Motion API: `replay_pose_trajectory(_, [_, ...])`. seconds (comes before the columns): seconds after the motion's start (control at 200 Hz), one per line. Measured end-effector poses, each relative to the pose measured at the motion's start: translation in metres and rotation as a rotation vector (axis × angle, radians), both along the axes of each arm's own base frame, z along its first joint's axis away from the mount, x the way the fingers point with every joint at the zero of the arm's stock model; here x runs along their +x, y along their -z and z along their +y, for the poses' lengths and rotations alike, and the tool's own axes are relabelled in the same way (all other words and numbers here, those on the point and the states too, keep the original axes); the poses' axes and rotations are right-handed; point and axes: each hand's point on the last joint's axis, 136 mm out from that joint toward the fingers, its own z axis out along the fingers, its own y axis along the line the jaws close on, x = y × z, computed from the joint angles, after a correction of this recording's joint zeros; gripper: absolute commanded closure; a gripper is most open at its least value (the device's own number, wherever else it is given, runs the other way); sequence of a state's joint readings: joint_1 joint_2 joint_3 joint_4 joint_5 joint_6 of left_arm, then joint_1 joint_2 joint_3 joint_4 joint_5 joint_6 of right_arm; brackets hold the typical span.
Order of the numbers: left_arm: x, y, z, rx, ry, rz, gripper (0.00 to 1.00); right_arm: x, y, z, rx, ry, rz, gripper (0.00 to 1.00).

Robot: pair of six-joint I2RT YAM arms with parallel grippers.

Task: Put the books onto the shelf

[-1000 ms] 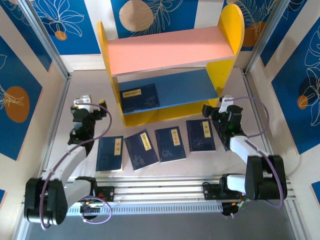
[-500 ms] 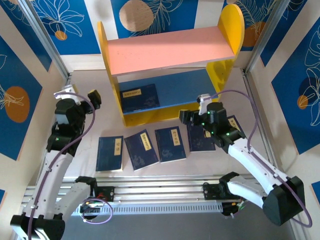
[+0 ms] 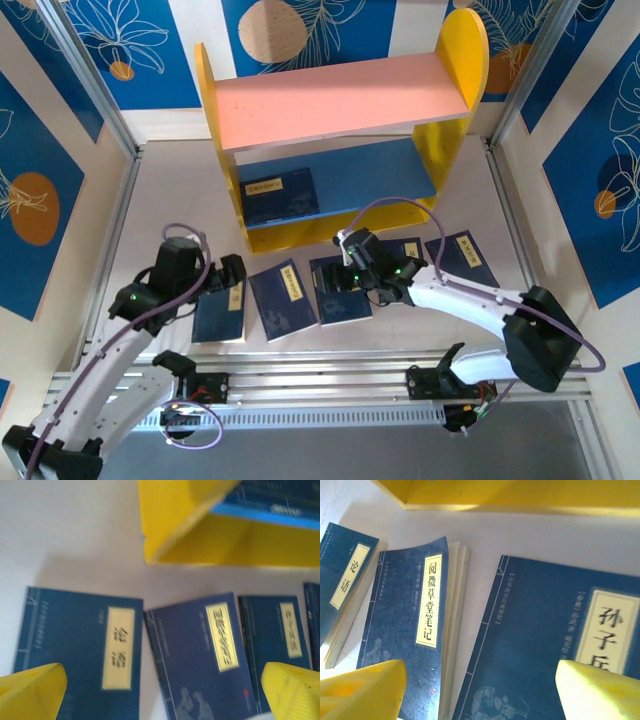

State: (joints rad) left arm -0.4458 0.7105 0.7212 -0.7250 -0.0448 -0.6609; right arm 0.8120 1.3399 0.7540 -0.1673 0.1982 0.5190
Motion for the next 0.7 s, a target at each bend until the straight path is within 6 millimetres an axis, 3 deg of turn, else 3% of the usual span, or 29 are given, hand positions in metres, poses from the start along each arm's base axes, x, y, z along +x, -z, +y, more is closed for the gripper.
replay_pose_trajectory(0.145, [-0.017,0.021,-0.018,-0.027,0.049,0.047,0.01,-0.002,0.019,0.016,-0.022,-0.025,0.065,0.29])
replay_pose_trajectory(0.42, [-0.030,0.069,-0.052,-0.013,0.125,0.163,0.01,-0.006,0.027,0.055,-0.017,-0.088,0.099,0.32])
replay_pose_trajectory(0.7, [-0.031,0.083,-0.075,-0.054,0.150,0.178,0.02,-0.013,0.052,0.063,-0.042,-0.102,0.162,0.38])
